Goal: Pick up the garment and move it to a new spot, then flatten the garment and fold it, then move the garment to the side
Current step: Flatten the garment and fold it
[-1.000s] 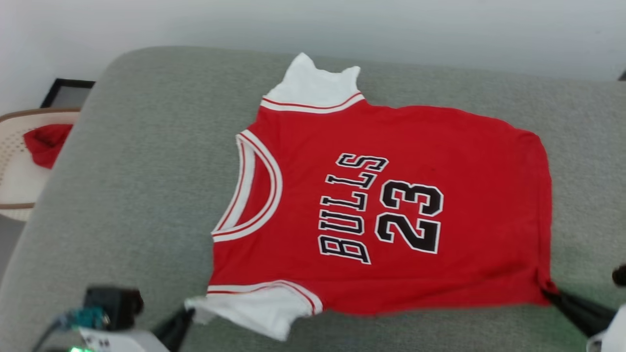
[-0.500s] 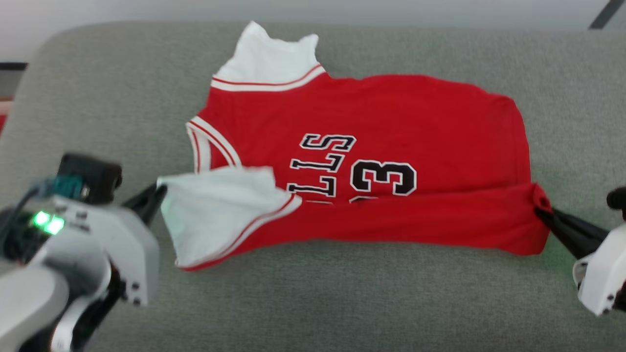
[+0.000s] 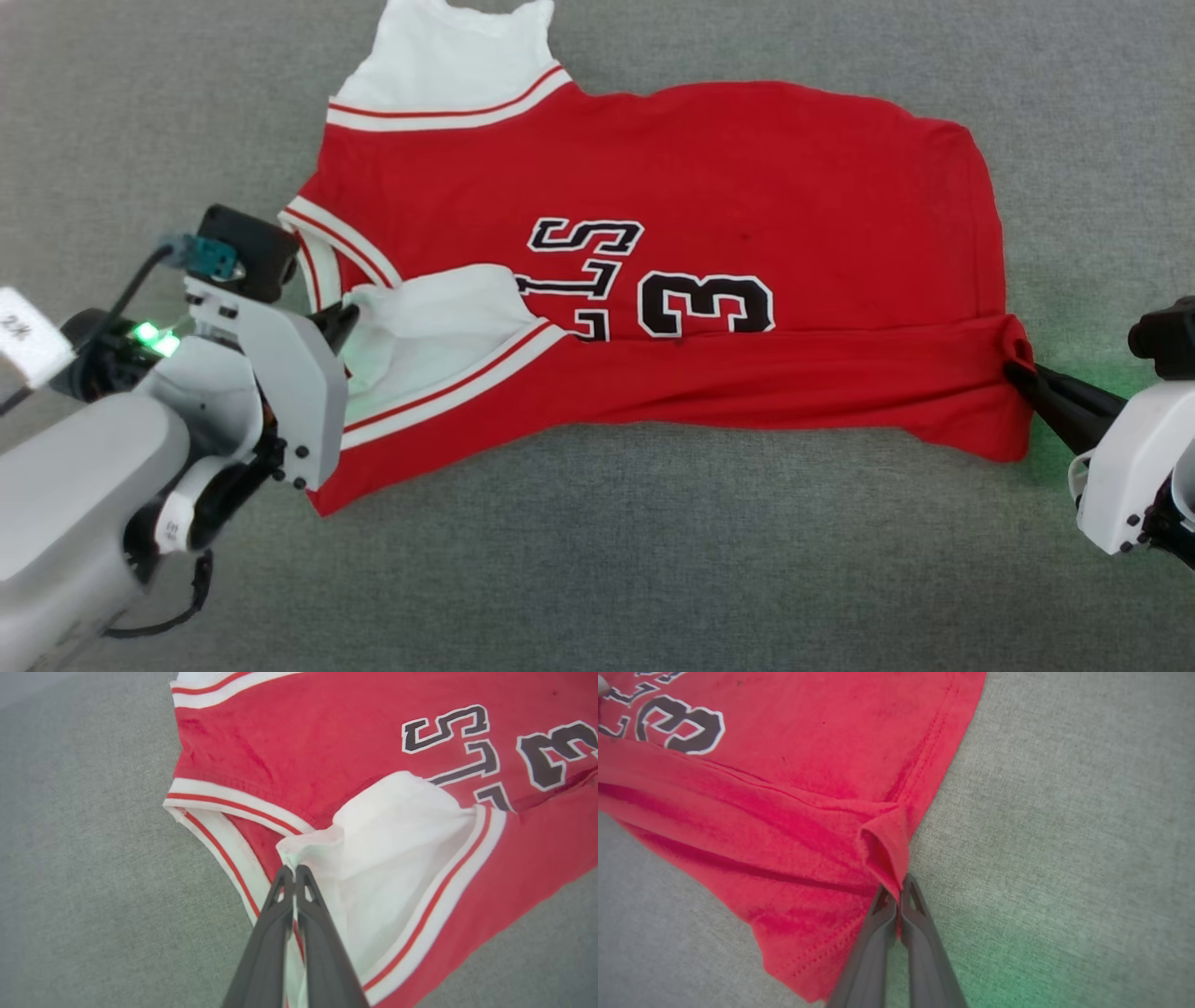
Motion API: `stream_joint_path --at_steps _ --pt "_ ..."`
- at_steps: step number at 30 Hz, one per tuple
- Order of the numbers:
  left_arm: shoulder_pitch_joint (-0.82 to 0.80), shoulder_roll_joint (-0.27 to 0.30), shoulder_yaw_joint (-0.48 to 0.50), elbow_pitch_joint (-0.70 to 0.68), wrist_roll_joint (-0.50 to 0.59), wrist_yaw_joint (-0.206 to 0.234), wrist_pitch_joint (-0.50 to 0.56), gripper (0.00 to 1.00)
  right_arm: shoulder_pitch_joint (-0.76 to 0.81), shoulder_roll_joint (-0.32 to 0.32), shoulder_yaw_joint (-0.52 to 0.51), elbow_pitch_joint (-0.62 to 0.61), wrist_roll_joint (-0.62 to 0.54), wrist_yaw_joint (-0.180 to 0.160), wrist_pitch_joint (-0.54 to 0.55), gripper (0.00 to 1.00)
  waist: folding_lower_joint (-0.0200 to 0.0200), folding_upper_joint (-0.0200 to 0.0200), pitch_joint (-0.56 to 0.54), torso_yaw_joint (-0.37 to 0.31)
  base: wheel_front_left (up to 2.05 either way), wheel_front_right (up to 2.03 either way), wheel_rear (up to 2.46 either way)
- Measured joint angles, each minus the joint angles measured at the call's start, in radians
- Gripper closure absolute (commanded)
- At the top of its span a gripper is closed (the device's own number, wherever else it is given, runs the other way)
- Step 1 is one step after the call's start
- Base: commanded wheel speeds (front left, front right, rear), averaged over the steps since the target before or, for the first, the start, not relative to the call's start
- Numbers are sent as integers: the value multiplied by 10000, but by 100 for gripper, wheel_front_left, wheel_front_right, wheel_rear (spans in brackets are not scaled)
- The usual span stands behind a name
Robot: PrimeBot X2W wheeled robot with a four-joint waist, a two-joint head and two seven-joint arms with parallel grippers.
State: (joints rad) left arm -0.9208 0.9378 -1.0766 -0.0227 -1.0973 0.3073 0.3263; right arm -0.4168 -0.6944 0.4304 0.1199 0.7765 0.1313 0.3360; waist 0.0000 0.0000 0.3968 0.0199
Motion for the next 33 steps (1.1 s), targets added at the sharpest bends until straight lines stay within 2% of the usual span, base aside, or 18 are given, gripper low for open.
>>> stream_joint_path --at_steps 6,7,8,9,11,12,13,14,25,33 --pt "-30 -303 -58 610 -265 -249 219 100 -206 31 199 165 249 0 81 100 0 0 -49 -36 0 0 0" --pt "-31 -324 -61 640 -286 -261 259 100 -222 31 222 186 268 0 115 94 0 0 -84 -29 0 0 0" --pt "-32 -357 -46 663 -313 -272 253 95 -226 29 245 209 299 0 176 85 0 0 -129 -22 0 0 0" --pt "-37 -385 -19 667 -353 -278 245 79 -226 27 263 230 328 0 221 75 0 0 -179 -10 0 0 0" --pt "-52 -393 -13 665 -382 -305 255 56 -229 8 318 238 351 0 314 58 0 0 -297 15 0 0 0" --pt "-52 -389 -13 663 -403 -314 272 43 -231 -6 349 236 353 0 341 44 0 0 -365 30 0 0 0" --pt "-51 -384 -6 642 -437 -313 282 17 -232 -19 353 247 368 0 360 5 0 0 -438 46 0 0 0" --pt "-49 -380 21 619 -470 -313 245 0 -232 -29 351 270 399 0 405 0 0 0 -519 62 0 0 0" --pt "351 -201 253 105 -744 -40 -232 0 12 17 73 211 230 0 192 0 0 0 -1517 294 0 0 0" --pt "970 29 516 -596 -1081 552 -709 0 447 180 -525 -339 -176 0 -775 0 -1 -1 -2139 470 0 0 0"
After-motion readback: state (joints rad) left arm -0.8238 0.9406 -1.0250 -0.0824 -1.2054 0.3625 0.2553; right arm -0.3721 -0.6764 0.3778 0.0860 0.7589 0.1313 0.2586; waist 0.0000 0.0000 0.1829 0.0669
